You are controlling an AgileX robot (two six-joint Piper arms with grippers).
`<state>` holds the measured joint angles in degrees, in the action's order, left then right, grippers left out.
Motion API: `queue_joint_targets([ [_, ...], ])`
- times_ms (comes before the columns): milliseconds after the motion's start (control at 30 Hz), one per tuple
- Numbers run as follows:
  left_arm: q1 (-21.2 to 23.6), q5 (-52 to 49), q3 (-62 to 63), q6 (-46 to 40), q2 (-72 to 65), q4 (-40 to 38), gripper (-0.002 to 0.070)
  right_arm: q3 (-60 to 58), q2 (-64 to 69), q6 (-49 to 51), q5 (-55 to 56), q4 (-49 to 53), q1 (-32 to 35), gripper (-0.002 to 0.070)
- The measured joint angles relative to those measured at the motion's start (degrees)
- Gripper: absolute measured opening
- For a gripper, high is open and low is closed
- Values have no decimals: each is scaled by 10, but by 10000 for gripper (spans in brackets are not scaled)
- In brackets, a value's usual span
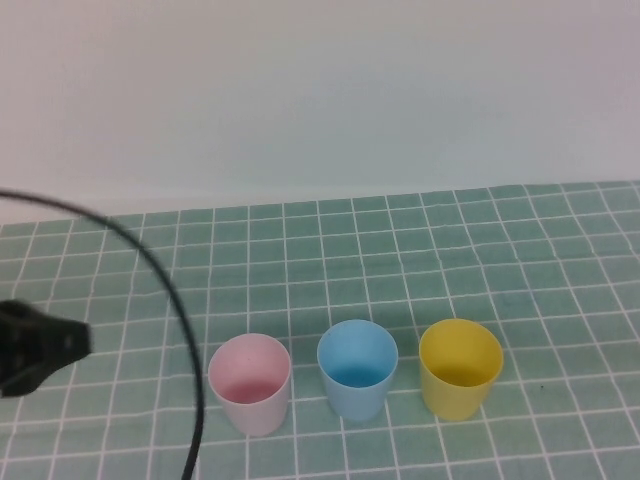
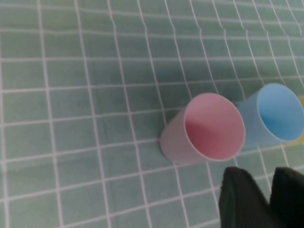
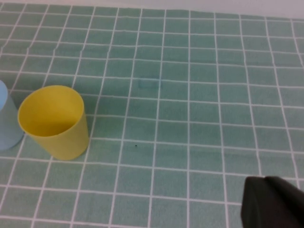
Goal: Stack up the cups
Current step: Pick up the pink cup
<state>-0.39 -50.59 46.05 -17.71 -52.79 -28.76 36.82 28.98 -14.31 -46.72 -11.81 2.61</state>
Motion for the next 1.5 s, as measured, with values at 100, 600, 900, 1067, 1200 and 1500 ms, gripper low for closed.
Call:
queue_joint_targets([
  [100, -6, -52, 52, -17, -85, -34, 272, 1, 0, 0, -5, -2, 0, -1],
  [600, -261, 57, 161, 189, -290, 270, 272, 1, 0, 0, -25, -2, 0, -1],
  [900, -268, 79, 161, 225, -371, 293, 272, 1, 0, 0, -37, -2, 0, -1],
  [1067, -268, 82, 161, 226, -403, 293, 270, 1, 0, 0, -40, -2, 0, -1],
  [1200, -268, 82, 161, 226, -430, 295, 252, 1, 0, 0, -42, -3, 0, -2],
  [1500, -268, 72, 173, 250, -433, 338, -1, 1, 0, 0, -42, -3, 0, -2],
])
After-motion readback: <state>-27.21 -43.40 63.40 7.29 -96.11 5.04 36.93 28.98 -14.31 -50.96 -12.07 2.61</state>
